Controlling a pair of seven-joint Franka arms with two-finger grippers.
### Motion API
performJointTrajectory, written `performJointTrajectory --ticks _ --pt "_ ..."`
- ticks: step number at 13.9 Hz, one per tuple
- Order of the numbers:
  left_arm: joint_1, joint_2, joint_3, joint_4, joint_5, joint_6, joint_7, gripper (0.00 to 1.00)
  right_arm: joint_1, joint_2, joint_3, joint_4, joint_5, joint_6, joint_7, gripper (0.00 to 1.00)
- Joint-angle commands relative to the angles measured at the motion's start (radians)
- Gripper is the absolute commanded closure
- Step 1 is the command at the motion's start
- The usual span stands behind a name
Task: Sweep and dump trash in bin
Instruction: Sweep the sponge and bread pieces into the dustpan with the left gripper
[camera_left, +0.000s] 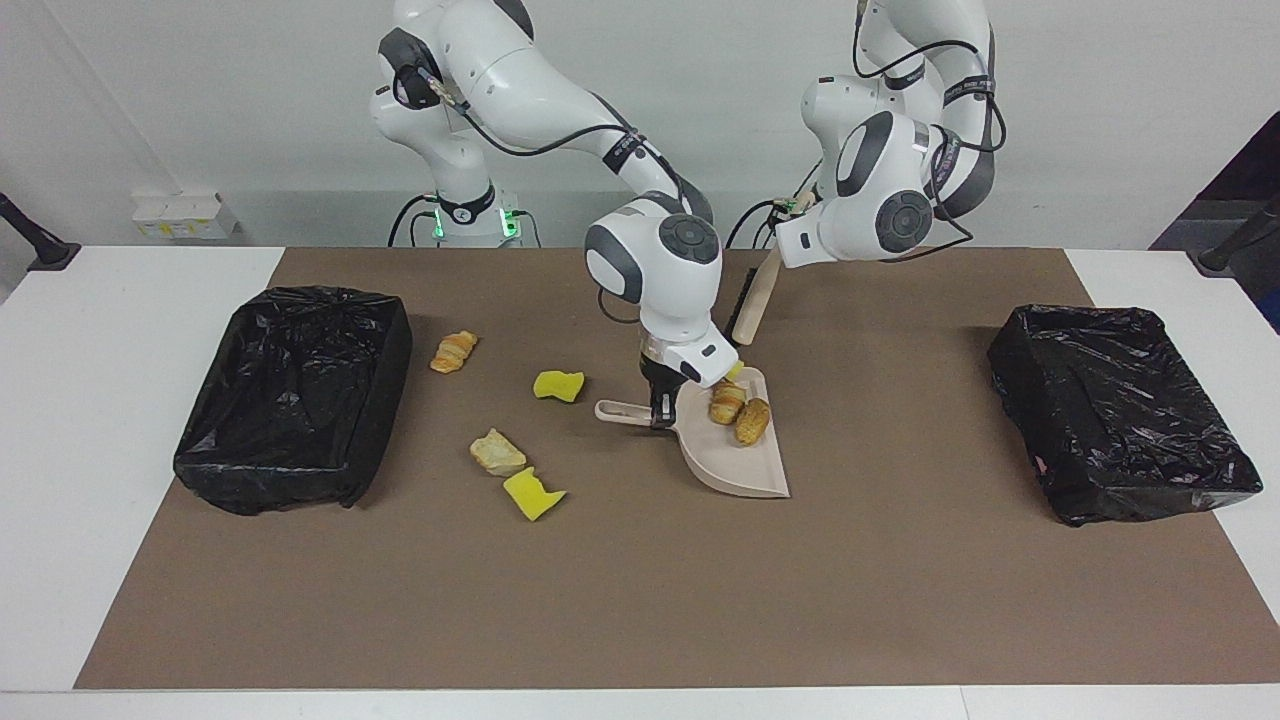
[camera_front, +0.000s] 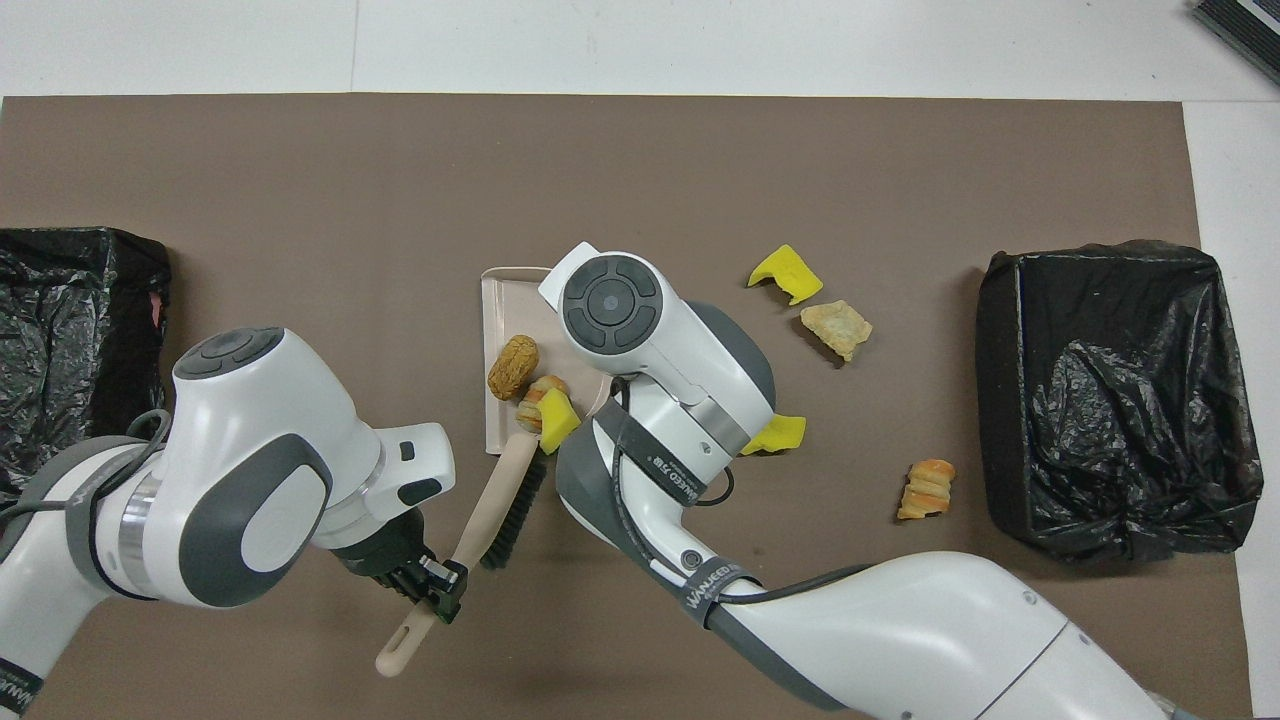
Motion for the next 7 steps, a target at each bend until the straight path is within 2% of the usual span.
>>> performJointTrajectory --ticks 1,3,7 --pt "0.009 0.006 0.005 0.047 0.022 -0.04 0.002 1.0 -0.015 0.017 0.005 -0.012 0.002 0.072 0.018 1.0" --pt "0.052 0.075 0.004 0.151 0.022 -0.059 -0.019 1.0 -0.015 0.017 0.005 -0.012 0.002 0.073 0.02 1.0" --pt "0.161 0.137 0.004 0.292 0.024 -0.066 -0.016 1.0 -0.015 0.017 0.005 -0.011 0.002 0.073 0.018 1.0"
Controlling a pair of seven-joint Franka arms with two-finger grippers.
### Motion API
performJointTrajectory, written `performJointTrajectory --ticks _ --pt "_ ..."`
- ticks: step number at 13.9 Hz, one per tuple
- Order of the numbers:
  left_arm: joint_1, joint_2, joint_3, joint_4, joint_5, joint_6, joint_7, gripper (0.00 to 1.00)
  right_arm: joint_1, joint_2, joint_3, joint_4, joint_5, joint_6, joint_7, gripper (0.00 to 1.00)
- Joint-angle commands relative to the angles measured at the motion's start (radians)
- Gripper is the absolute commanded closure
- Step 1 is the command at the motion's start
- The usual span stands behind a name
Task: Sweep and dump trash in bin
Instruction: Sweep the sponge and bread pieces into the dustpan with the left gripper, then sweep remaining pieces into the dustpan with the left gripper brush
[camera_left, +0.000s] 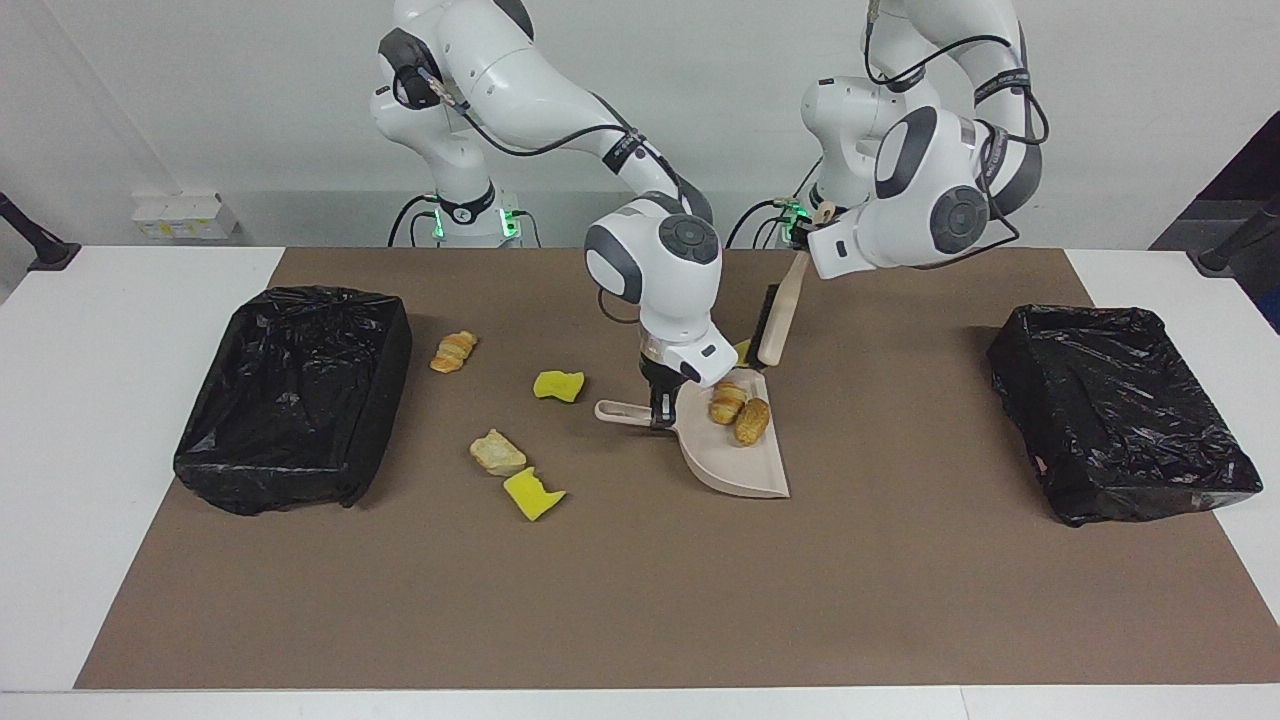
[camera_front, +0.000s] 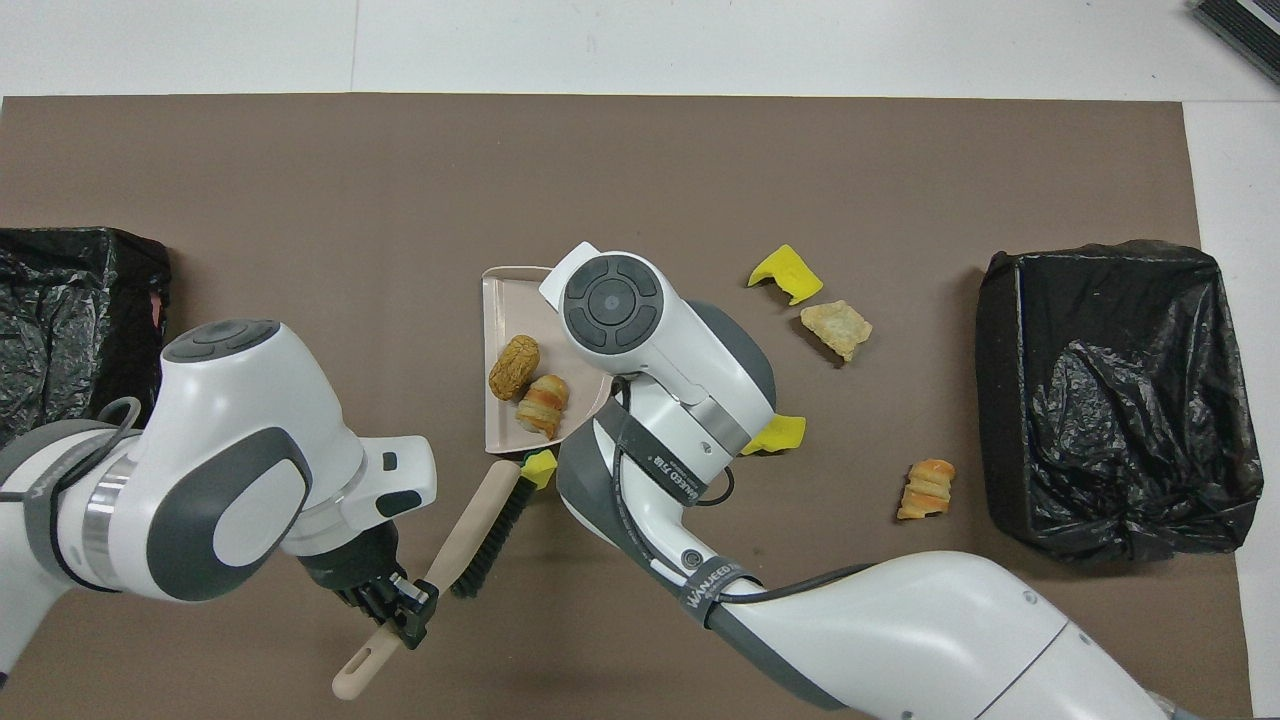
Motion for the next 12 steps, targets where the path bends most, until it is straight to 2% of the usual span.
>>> performJointTrajectory --ticks 1,4,7,9,12 --pt "0.059 0.05 -0.005 0.095 0.011 -0.034 -0.005 1.0 -0.014 0.017 0.005 -0.01 0.002 0.072 0.017 1.0" --pt "0.083 0.065 -0.005 0.12 0.01 -0.017 -0.005 1.0 -0.014 0.017 0.005 -0.01 0.002 0.072 0.017 1.0" --pt "0.067 -0.016 -0.013 -0.01 0.01 -0.029 -0.02 1.0 -0.014 0.017 0.005 -0.01 0.002 0.072 0.017 1.0" --pt "0.042 -0.048 -0.013 -0.061 0.007 -0.009 -0.173 1.0 -0.014 0.017 0.005 -0.01 0.002 0.072 0.015 1.0" --pt "-0.001 -0.056 -0.016 -0.064 0.003 -0.008 -0.492 1.0 -0.016 0.017 0.005 -0.01 0.003 0.072 0.011 1.0"
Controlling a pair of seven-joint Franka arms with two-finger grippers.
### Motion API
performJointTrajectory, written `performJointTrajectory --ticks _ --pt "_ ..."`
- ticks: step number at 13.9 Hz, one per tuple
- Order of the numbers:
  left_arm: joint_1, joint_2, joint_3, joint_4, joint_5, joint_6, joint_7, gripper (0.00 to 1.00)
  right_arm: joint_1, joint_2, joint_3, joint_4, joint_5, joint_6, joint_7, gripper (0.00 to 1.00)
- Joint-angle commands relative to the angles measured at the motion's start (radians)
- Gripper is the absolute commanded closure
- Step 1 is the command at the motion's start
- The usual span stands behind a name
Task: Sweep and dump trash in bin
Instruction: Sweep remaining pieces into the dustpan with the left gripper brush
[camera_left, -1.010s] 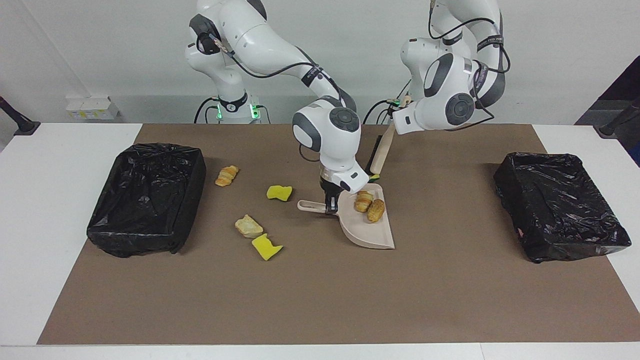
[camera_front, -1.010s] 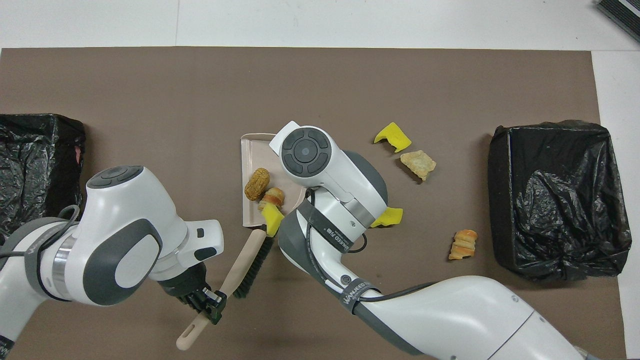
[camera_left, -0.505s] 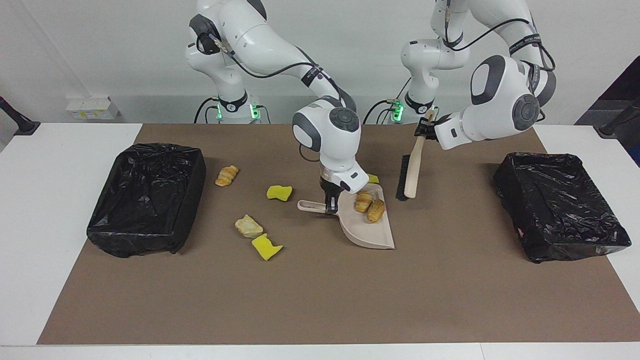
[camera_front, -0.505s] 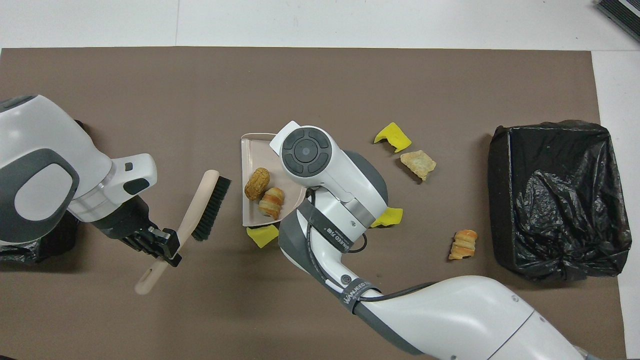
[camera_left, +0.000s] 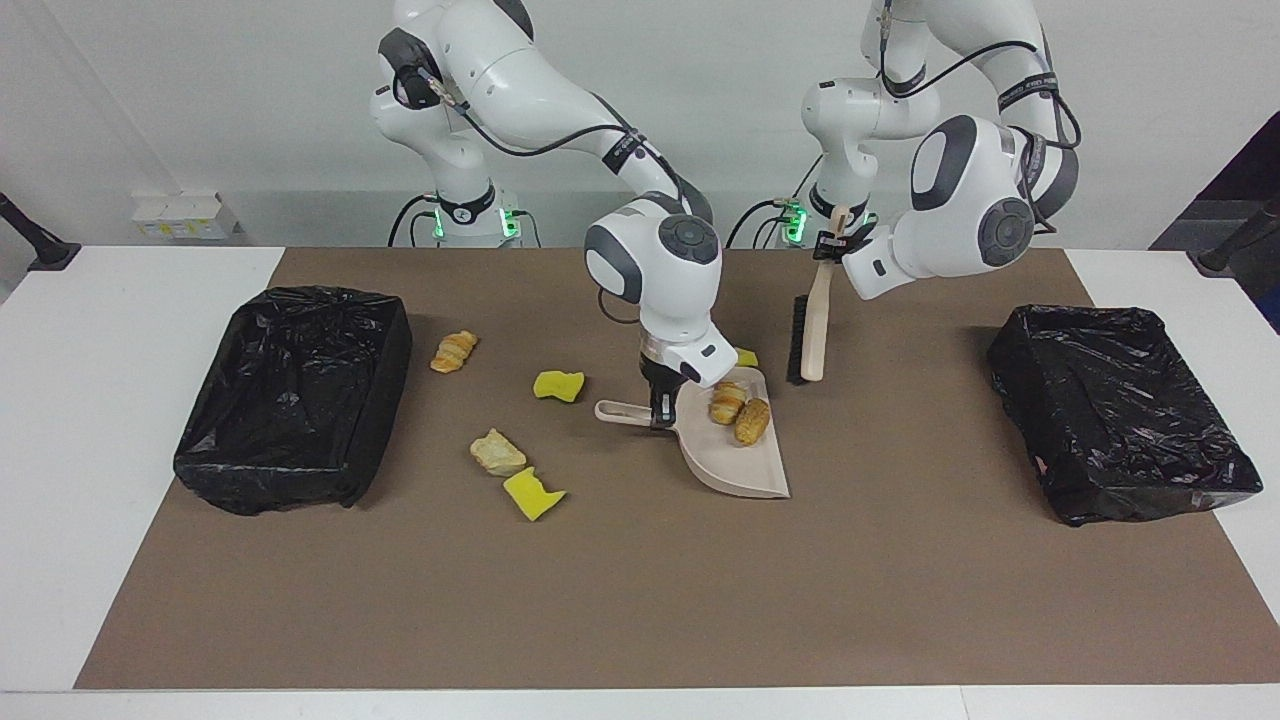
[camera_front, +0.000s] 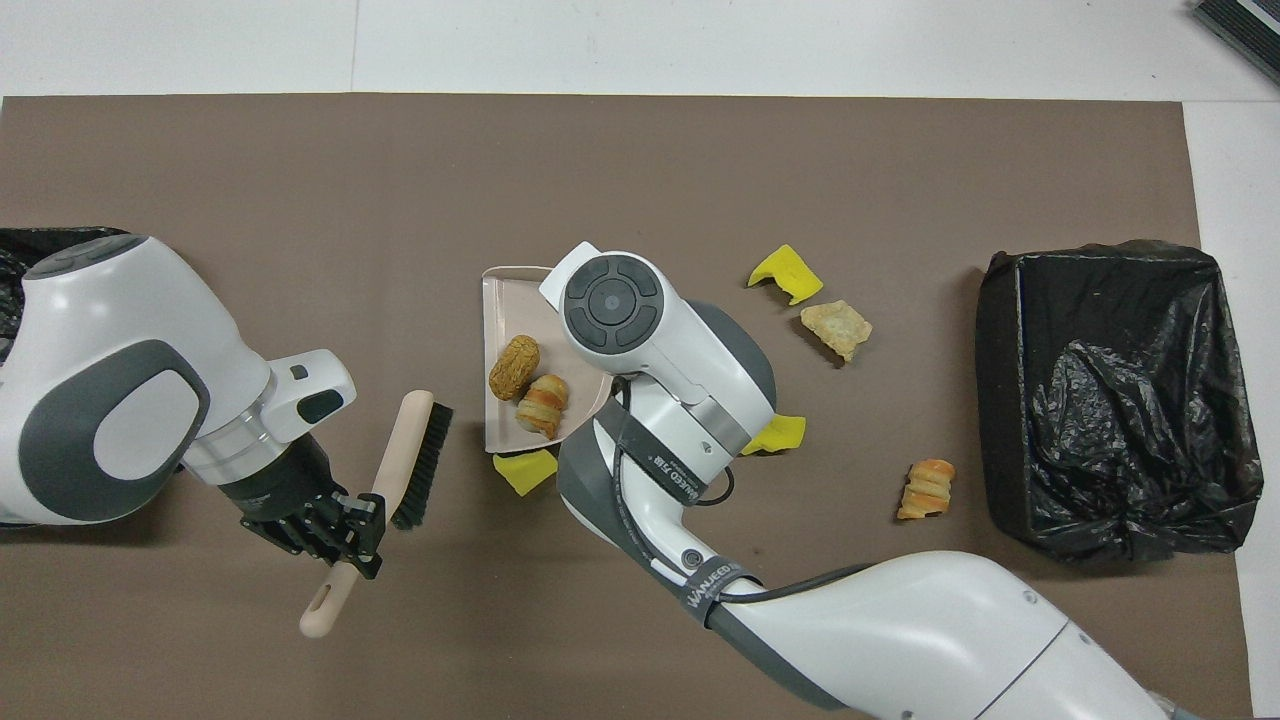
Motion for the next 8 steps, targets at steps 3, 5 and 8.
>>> performJointTrajectory --ticks 3,5,8 --pt "-0.117 -0.116 0.008 -0.143 -0.001 0.091 -0.255 1.0 -0.016 0.017 0.005 -0.01 0.002 0.072 0.009 1.0" --pt "-0.166 -0.197 0.008 -0.262 -0.006 0.167 -0.297 1.0 -0.016 0.017 0.005 -0.01 0.002 0.072 0.009 1.0" --pt "-0.221 -0.214 0.006 -0.28 -0.016 0.177 -0.39 1.0 -0.016 0.02 0.005 -0.01 0.002 0.072 0.0 1.0"
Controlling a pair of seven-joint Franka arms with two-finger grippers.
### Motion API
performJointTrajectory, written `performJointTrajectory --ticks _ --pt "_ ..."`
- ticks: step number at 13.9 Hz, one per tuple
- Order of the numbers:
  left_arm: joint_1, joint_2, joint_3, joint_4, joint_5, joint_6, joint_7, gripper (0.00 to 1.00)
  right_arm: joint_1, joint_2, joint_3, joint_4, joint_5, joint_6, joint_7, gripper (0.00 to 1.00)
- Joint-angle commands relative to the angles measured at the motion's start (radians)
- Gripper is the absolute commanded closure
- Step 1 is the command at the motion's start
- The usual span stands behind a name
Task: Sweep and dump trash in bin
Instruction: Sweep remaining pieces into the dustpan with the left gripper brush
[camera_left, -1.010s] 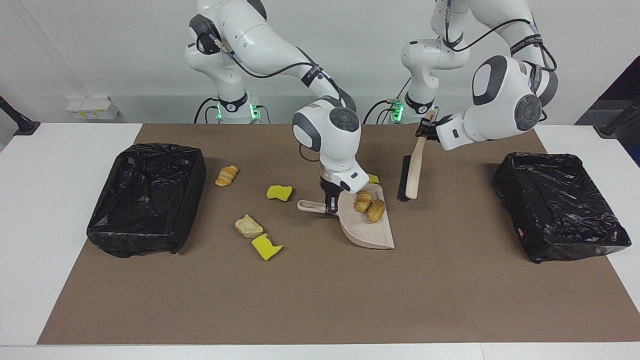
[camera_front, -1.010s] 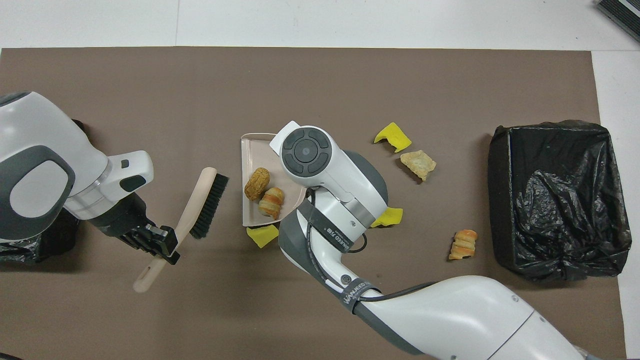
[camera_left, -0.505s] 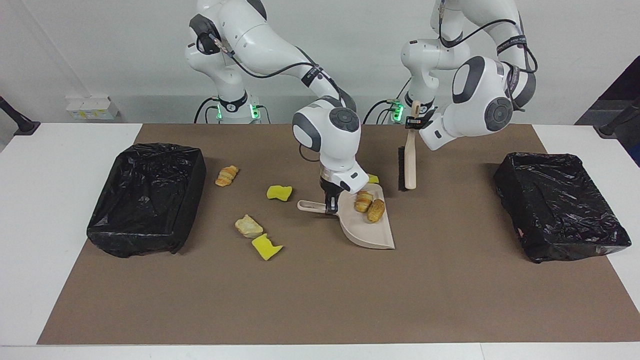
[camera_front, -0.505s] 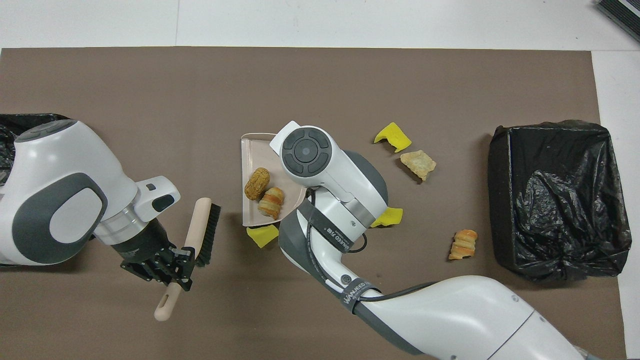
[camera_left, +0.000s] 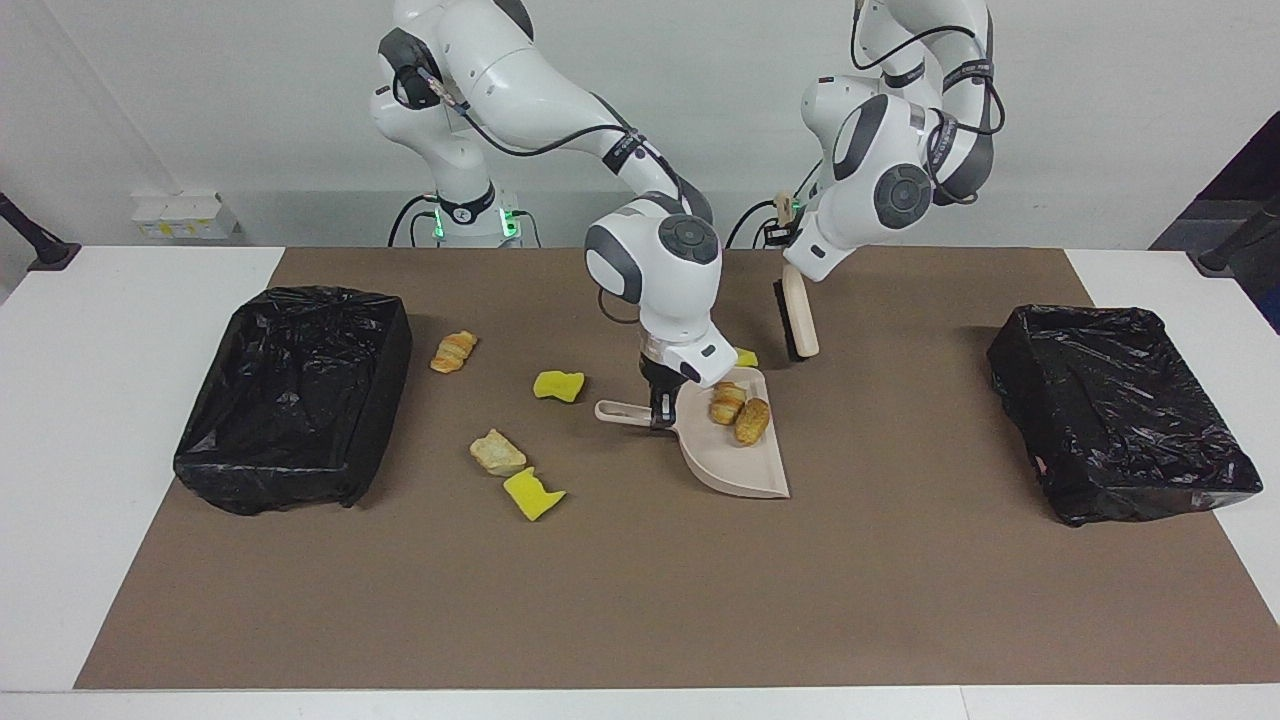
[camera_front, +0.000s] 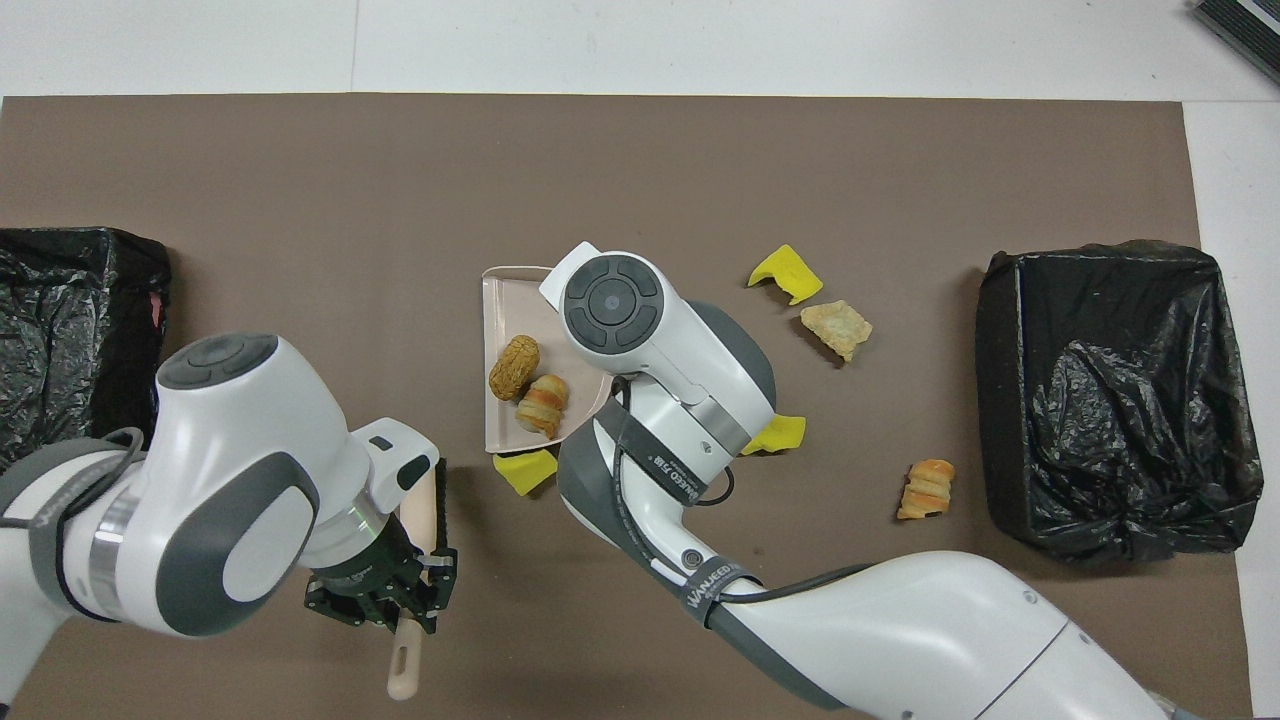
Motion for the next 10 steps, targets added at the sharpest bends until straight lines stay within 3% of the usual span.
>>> performJointTrajectory --ticks 1,3,8,10 --pt "-0.067 -0.061 0.013 -0.052 -0.029 0.039 -0.103 1.0 -0.017 0.02 0.005 -0.008 0.002 0.072 -0.002 1.0" --pt "-0.138 -0.076 0.013 -0.058 -0.036 0.044 -0.118 1.0 -0.028 0.02 0.005 -0.008 0.003 0.072 -0.016 1.0" --pt "-0.147 -0.111 0.013 -0.113 -0.05 0.074 -0.135 1.0 -0.04 0.02 0.005 -0.007 0.011 0.07 -0.065 1.0" --pt "-0.15 -0.116 0.011 -0.139 -0.053 0.151 -0.225 1.0 -0.045 0.017 0.005 -0.008 0.005 0.055 -0.132 1.0"
